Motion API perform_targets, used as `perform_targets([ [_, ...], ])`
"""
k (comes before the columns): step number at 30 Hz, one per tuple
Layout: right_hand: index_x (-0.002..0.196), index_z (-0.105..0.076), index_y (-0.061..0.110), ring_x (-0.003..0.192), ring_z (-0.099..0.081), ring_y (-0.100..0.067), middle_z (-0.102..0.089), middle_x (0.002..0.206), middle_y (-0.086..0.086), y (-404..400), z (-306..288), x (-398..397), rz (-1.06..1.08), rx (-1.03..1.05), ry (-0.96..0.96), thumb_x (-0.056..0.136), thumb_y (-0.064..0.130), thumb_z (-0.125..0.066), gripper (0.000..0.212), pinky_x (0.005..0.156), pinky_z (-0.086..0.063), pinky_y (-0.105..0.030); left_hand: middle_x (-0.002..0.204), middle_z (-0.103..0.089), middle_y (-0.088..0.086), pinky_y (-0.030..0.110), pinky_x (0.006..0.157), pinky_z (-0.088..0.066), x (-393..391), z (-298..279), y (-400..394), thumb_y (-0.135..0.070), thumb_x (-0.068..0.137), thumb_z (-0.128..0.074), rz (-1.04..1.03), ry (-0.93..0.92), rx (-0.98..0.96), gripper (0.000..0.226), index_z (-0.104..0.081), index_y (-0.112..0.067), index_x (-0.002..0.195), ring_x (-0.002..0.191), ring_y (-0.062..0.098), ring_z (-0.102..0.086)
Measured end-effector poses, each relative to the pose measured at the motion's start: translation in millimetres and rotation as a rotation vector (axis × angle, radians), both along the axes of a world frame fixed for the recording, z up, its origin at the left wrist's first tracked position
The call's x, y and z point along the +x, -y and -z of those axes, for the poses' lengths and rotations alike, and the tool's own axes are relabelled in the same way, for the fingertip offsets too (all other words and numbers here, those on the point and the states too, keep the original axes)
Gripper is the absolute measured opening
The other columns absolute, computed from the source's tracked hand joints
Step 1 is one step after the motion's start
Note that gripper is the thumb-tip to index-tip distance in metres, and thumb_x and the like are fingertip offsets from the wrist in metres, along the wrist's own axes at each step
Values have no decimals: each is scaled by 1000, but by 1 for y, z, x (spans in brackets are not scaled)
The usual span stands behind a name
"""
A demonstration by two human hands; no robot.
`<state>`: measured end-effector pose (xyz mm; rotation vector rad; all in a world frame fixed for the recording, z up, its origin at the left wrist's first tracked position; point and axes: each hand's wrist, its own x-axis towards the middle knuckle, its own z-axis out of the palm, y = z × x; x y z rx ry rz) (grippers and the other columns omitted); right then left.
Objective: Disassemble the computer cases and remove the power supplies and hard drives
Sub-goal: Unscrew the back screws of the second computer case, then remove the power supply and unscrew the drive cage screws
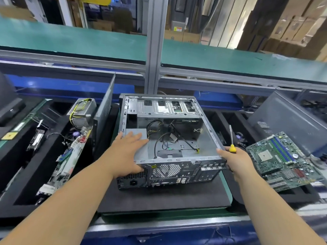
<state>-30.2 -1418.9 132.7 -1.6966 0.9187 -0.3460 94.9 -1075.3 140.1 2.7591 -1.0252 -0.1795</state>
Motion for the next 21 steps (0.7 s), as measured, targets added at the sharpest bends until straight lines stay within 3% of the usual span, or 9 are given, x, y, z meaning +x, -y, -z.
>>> perform_targets([
  [6,108,-70,14,59,-47,-14,-63,83,-4,-5,-3,26,43,-56,-64,84,27,-78,28,58,-38,-27,165,-5,-5,33,114,18,41,0,0,-53,75,-74,54,-2,-27,101,-16,-37,156,152,17,3],
  [11,104,-70,13,61,-49,-19,-66,82,-7,-10,-9,43,64,-102,-158,85,27,-76,24,62,-42,-30,165,-5,-2,41,120,15,64,2,3,-53,75,-73,86,15,-26,101,-15,-35,156,152,20,3],
  [14,84,-65,11,55,-52,-19,-61,67,-5,-22,-20,52,71,-461,-317,83,23,-74,15,54,-39,-26,165,-8,-1,45,121,12,70,4,4,-52,75,-72,101,33,-53,100,-18,-31,156,152,21,-1],
  [16,70,-55,14,52,-51,-21,-56,60,-6,-37,-27,61,116,-697,-325,80,15,-69,17,48,-33,-26,163,-11,-2,41,121,13,69,7,2,-51,74,-72,99,42,-90,99,-19,-27,155,151,20,-3],
  [19,65,-50,19,52,-49,-19,-54,59,-3,-66,-38,82,84,-761,-243,83,14,-64,23,47,-29,-26,155,-18,-4,38,124,-3,68,13,-2,-53,72,-72,68,61,-156,98,-25,-22,151,148,24,-11],
  [21,71,-57,22,62,-54,-16,-60,67,0,-87,-42,102,-63,-652,-243,90,22,-63,20,53,-40,-29,147,-24,-4,35,122,-13,66,14,-4,-55,71,-73,61,100,-180,93,-31,-19,146,142,23,-20],
])
